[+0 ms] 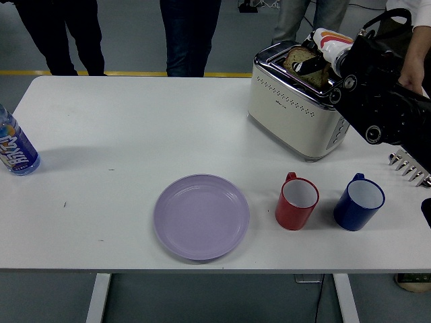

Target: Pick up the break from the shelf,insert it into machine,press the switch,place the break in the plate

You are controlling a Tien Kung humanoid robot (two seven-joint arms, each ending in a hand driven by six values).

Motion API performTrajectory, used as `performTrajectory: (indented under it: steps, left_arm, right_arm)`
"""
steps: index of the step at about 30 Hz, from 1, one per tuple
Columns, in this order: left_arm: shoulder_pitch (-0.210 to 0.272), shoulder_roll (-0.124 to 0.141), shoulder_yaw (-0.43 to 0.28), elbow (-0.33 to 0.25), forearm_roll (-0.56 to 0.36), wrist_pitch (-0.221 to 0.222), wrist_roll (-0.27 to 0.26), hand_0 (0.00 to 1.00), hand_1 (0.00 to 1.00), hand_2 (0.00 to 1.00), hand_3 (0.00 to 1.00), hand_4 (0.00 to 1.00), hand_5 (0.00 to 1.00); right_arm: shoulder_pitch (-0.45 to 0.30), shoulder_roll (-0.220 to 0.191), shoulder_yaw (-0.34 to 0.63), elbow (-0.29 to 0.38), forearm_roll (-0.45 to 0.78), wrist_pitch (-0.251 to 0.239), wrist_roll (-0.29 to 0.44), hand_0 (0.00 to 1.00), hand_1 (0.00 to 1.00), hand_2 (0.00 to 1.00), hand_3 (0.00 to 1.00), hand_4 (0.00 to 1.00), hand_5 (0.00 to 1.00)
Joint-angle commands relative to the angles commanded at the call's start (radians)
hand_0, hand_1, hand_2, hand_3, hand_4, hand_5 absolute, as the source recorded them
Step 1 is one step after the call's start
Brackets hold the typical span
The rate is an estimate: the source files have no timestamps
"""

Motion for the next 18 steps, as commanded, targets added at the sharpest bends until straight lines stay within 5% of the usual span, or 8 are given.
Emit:
performTrajectory:
  steps: [16,18]
  left_arm:
    - [-0.007,0.001,0.01,0.0,-0.007,0.001,-0.002,0.385,0.504,0.659,0.783,0.656,0.998]
    - [-0.008,0.001,0.011,0.0,-0.009,0.001,-0.003,0.385,0.502,0.657,0.783,0.656,0.998]
  right_arm:
    - [0.019,0.019,-0.048,-0.035,-0.002,0.001,-0.002,0.408,0.431,0.582,0.686,0.69,0.383]
    - [0.021,0.023,-0.055,-0.04,-0.005,-0.003,-0.001,0.328,0.385,0.545,0.645,0.682,0.373]
